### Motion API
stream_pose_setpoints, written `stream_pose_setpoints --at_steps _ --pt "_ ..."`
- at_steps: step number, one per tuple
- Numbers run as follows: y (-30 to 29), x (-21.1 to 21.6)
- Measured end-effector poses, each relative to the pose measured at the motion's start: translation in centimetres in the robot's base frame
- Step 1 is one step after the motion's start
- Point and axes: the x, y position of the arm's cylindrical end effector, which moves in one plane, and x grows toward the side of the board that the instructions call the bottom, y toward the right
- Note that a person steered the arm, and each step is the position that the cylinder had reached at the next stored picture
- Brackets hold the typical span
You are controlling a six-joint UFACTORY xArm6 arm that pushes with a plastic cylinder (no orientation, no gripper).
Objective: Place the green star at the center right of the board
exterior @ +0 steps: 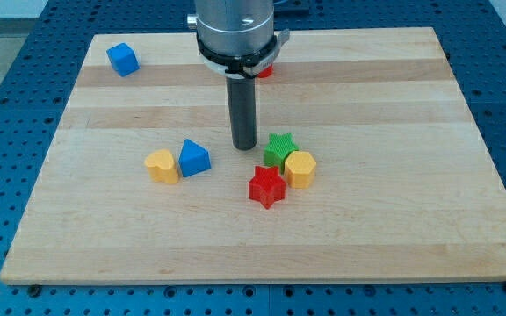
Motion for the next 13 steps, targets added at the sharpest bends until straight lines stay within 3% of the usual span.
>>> stream_pose_setpoints --at_steps 1,2,4,7,8,9,10,11,12,13 --pt "0.6 -0.1" --pt "7.9 3.8" --pt "16.5 4.6" --pt "17.2 7.5" --pt "13.4 7.3" --pt "12.6 13.1" --pt "15.8 17.1" --pt "17.7 14.1" --pt "18.0 4.1" --pt "17.9 -1.9"
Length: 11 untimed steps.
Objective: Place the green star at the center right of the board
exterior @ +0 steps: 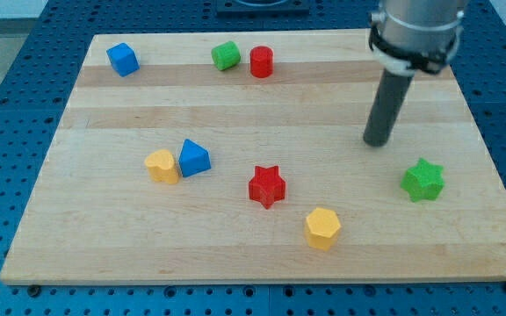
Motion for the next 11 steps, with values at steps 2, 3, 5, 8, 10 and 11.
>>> stream_pose_setpoints --at_steps 2,3,5,8,10,11 --pt "0.0 9.3" --pt "1.2 15.2" --pt "6.8 9.1" --pt "6.8 7.5" --pt "2.8 9.4" --pt "-0.5 6.6"
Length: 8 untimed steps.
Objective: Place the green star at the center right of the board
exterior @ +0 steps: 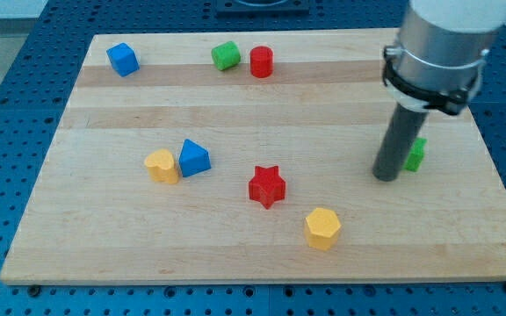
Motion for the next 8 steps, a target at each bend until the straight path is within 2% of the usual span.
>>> stream_pose_setpoints --at_steps 1,2,4,5,6,7,8 --pt "0.0 -5.2" --pt "0.0 -5.5" --pt "0.0 0.4" --pt "1.3 1.6" --pt "1.5 -5.1" --pt "1.5 -5.2" --pt "1.5 -3.3"
